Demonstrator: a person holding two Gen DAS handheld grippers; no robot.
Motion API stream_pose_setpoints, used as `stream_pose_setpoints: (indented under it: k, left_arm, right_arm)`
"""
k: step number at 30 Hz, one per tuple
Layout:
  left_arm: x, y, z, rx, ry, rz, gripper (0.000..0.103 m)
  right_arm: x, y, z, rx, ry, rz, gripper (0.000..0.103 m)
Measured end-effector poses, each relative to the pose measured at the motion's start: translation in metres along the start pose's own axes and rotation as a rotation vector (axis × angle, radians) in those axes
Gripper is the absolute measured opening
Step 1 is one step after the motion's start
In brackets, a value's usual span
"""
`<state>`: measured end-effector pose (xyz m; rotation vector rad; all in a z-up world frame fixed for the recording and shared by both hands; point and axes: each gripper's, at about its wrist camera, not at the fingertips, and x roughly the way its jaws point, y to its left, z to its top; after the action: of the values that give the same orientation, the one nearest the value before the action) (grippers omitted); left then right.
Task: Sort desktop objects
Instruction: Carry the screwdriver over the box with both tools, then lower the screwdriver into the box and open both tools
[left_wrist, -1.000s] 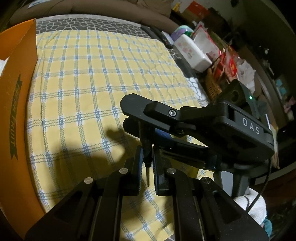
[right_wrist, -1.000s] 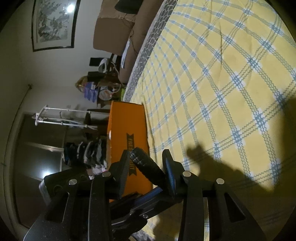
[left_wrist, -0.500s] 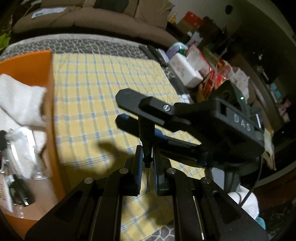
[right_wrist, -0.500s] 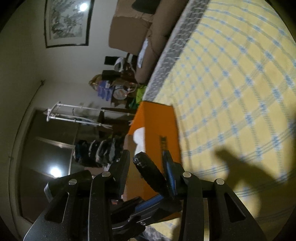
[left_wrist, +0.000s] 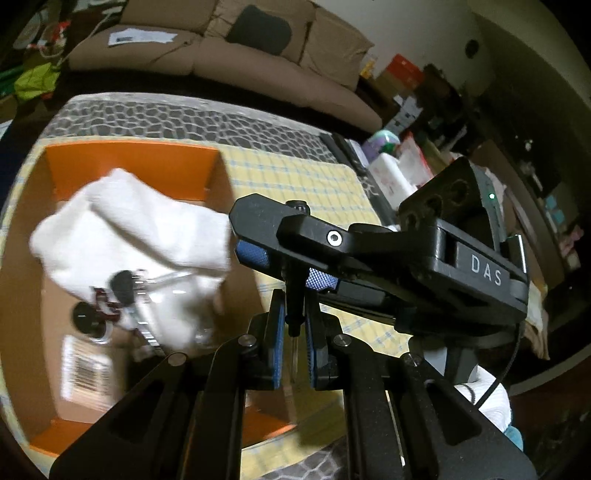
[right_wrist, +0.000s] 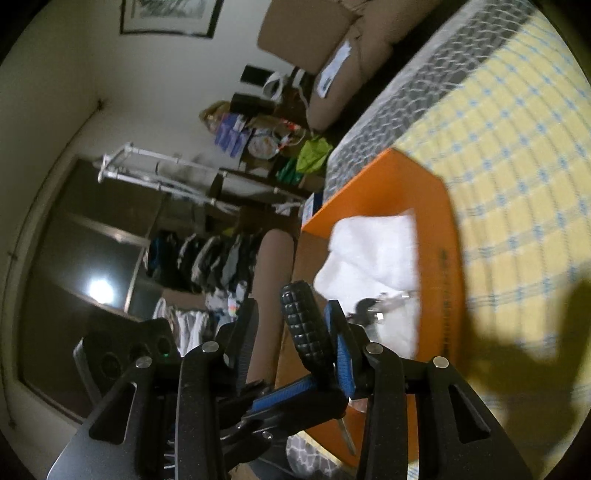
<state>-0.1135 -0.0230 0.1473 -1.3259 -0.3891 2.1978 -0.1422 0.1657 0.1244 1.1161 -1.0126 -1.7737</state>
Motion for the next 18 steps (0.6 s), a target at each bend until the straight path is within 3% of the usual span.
stream_pose_setpoints:
  k: [9, 18]
  left_arm:
    - [-0.019, 0.065, -0.004, -0.028, 0.007, 0.016, 0.009]
    - [-0.007, 0.106, -0.011, -0.042, 0.037, 0.033, 0.009]
  right_arm:
    - [0.069, 0.015, -0.009, -0.057, 0.095, -0.04, 0.04]
    - [0.108, 0.01, -0.013, -0.114, 0.159, -0.167, 0.043]
